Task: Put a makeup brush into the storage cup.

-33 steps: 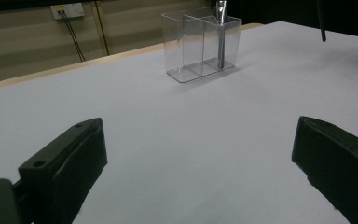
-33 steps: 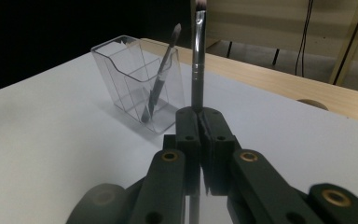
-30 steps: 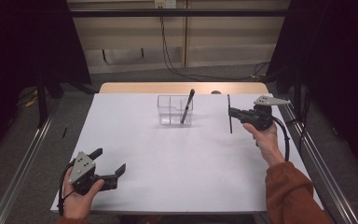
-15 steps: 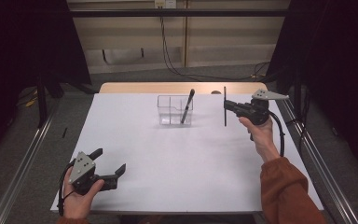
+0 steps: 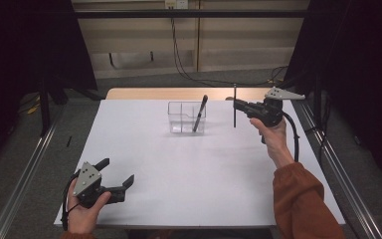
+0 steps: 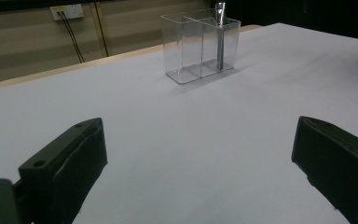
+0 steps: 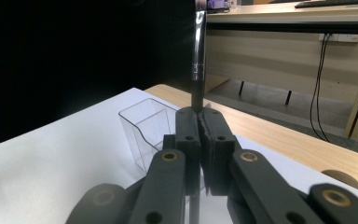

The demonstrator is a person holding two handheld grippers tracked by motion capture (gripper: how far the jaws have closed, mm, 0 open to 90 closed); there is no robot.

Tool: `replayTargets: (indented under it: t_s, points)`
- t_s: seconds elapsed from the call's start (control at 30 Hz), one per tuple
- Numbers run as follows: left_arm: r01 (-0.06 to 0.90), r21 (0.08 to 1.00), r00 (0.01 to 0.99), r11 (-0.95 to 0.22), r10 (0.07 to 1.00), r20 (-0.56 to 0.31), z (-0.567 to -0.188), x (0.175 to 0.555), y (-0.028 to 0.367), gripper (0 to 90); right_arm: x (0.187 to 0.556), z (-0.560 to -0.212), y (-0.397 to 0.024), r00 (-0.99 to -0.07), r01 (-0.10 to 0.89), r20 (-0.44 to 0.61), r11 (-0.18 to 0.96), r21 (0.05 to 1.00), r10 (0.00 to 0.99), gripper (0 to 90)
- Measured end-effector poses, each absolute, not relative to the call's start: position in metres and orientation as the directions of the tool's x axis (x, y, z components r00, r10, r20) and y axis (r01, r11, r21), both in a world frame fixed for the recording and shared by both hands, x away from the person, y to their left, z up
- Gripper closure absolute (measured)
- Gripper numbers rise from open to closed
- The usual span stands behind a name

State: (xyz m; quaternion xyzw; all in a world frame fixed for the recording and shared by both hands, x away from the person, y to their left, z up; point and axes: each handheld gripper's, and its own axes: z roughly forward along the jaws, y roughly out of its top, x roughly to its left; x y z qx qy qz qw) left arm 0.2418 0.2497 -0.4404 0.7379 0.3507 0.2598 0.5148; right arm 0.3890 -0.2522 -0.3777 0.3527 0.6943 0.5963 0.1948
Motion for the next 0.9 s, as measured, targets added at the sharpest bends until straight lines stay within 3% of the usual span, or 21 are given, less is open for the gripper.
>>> replayTargets:
  t_s: [0.9]
  points:
    - [0.255,0.94,0.622,-0.227,0.783,0.02,-0.441,0.242,0.249,3.0,0.409,-0.368,-0.223,-0.684,0.241,0.131,0.053,0.969,0.717,86.7]
